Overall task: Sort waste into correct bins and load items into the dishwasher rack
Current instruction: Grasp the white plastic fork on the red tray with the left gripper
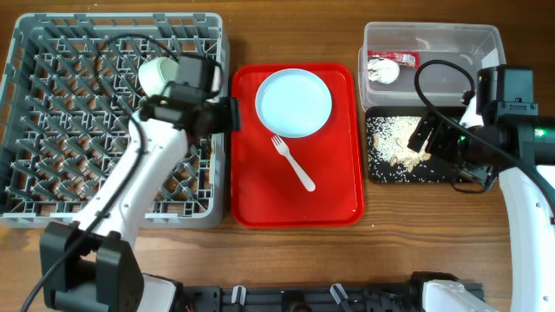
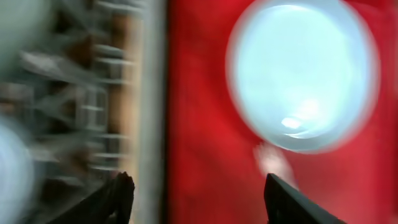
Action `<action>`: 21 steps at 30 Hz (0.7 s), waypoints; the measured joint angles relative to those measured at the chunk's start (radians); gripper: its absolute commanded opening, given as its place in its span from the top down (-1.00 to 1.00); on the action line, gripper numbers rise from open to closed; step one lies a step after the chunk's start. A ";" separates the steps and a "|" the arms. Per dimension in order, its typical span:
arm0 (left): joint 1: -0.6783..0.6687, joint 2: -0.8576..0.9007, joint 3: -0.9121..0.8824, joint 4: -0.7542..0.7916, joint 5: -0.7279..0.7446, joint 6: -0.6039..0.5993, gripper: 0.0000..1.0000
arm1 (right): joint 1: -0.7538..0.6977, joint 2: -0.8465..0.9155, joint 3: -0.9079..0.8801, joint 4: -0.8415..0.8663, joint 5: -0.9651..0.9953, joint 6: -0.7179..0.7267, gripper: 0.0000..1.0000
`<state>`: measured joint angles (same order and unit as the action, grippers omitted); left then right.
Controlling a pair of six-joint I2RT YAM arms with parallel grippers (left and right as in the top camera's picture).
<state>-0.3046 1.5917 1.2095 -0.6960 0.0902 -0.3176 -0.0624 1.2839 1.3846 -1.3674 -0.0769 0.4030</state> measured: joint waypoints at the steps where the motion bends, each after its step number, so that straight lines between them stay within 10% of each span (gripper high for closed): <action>1: -0.035 0.000 0.000 0.003 0.021 -0.042 -0.57 | 0.000 0.000 0.000 0.000 0.000 0.000 -1.00; 10: -0.312 0.166 0.000 0.071 -0.010 -0.389 -0.57 | 0.000 0.000 0.000 0.003 0.000 0.000 -1.00; 21: -0.390 0.341 0.005 0.093 -0.145 -0.448 -0.03 | 0.000 0.000 0.000 0.003 0.000 0.000 -0.99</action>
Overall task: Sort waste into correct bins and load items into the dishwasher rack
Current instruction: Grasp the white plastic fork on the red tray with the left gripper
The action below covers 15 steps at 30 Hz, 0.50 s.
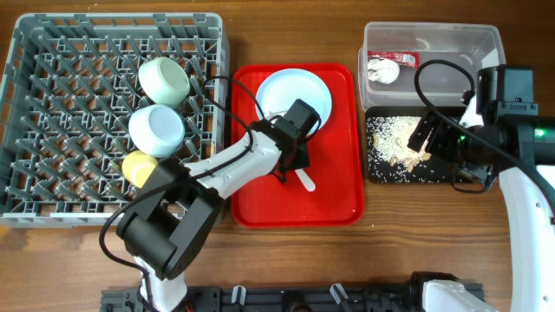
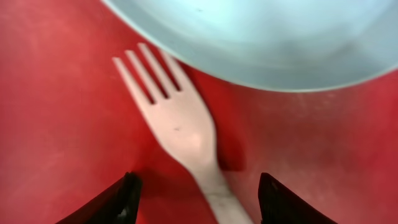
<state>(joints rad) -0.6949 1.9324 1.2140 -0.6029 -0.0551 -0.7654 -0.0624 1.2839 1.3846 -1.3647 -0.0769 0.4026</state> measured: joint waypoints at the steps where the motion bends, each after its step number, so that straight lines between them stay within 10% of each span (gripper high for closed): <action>1: 0.000 0.000 0.000 -0.011 -0.013 0.000 0.10 | 0.000 0.000 0.000 0.000 0.000 0.000 -1.00; 15: 0.000 0.006 0.003 -0.079 -0.091 -0.029 0.81 | 0.000 0.000 0.000 0.000 0.000 0.000 -1.00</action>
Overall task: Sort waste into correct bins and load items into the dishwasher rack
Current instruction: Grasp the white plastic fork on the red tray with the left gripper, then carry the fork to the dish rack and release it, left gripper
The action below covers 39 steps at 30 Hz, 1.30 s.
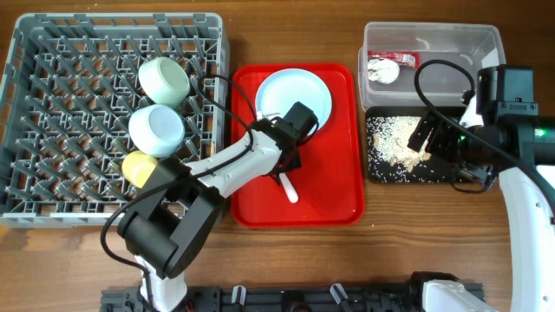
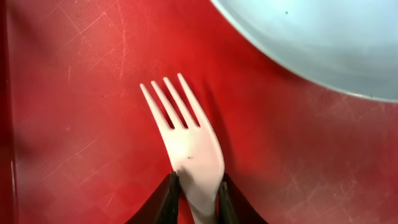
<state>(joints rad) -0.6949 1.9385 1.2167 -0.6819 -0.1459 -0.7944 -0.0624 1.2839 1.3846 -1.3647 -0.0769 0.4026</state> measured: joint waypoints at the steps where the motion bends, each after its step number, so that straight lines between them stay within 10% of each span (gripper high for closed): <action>1: 0.000 0.000 0.002 -0.010 -0.004 0.000 0.92 | 0.000 0.000 0.000 0.000 0.000 0.000 -0.99; 11: 0.021 -0.126 0.001 -0.081 -0.006 0.016 0.92 | 0.000 0.000 0.000 0.000 0.000 0.000 -1.00; 19: 0.287 -0.474 0.145 -0.174 -0.008 0.412 0.92 | 0.000 0.000 0.000 0.000 0.000 0.000 -0.99; 30: 0.475 -0.311 0.146 -0.113 -0.014 0.774 0.91 | 0.000 0.000 0.000 0.000 0.000 0.000 -1.00; 33: 0.475 -0.275 0.146 -0.102 -0.013 0.794 -0.07 | 0.000 0.000 0.000 0.000 0.000 0.000 -1.00; 39: 0.475 -0.272 0.146 -0.100 -0.010 0.810 -0.28 | 0.000 0.000 0.000 0.000 0.000 0.000 -1.00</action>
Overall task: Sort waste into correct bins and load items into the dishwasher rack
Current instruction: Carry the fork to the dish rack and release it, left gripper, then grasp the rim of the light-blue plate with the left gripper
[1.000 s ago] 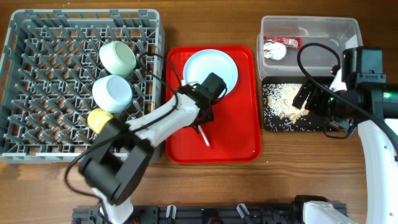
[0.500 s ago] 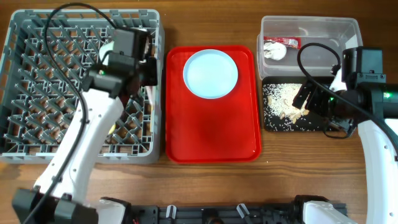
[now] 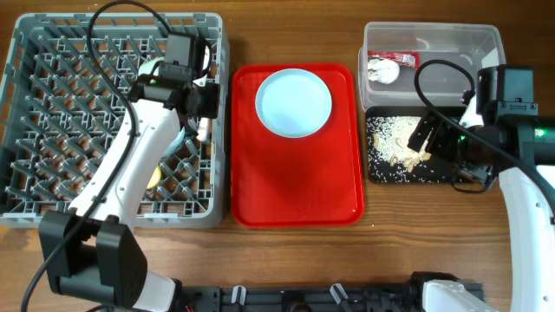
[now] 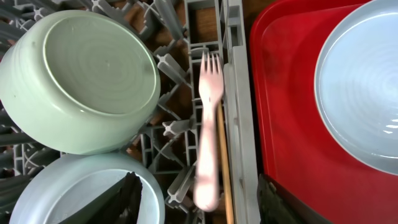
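The white plastic fork (image 4: 210, 118) lies in the grey dish rack (image 3: 52, 130) along its right edge, tines pointing away from the wrist camera. My left gripper (image 4: 200, 208) hovers over it, open, with its fingers wide to either side of the handle and not touching it. In the rack beside the fork sit a pale green cup (image 4: 78, 78) and a light blue cup (image 4: 74, 186). A light blue plate (image 3: 293, 102) rests on the red tray (image 3: 295, 186). My right gripper (image 3: 436, 139) hangs over the black bin (image 3: 390, 160); its jaws do not show clearly.
A clear bin (image 3: 451, 48) at the back right holds white wrapper waste (image 3: 386, 68). The black bin has rice scattered in it. A yellow item (image 3: 154, 178) shows in the rack under my left arm. The right arm's cable loops above the bins.
My left gripper was shut on the fork on the red tray; it now stands open over the rack's right edge and the fork lies in the rack. The right arm is unchanged.
First my left gripper was open over the border between rack and tray. Then it stood open around the fork on the tray below the plate, then shut on the fork. Now the fork is in the rack and only the plate is on the tray.
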Action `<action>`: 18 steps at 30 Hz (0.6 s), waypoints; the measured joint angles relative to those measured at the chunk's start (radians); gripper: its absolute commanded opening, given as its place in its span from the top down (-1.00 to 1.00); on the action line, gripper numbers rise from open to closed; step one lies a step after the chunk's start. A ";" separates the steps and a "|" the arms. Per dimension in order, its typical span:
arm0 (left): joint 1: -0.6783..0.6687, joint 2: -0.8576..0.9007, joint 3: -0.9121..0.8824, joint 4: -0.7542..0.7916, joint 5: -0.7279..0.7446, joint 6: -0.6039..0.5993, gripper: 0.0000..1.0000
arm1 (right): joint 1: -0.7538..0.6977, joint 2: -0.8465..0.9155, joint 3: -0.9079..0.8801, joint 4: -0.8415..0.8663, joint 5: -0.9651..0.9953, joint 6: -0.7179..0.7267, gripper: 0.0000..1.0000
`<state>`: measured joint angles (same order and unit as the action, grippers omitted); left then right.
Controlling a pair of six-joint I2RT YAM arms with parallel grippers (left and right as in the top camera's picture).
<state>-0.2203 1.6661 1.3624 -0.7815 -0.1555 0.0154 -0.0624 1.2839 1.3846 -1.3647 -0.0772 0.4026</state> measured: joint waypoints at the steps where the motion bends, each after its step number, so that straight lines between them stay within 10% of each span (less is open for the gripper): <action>1: -0.001 0.000 0.000 0.000 0.008 -0.002 -0.31 | 0.000 0.000 0.000 0.000 0.000 0.000 -0.99; 18: -0.413 0.159 0.000 0.348 0.257 -0.012 -0.71 | 0.000 0.000 0.000 0.008 0.000 0.000 -0.99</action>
<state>-0.6334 1.8252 1.3624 -0.4335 0.1013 0.0032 -0.0624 1.2839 1.3846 -1.3567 -0.0772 0.4026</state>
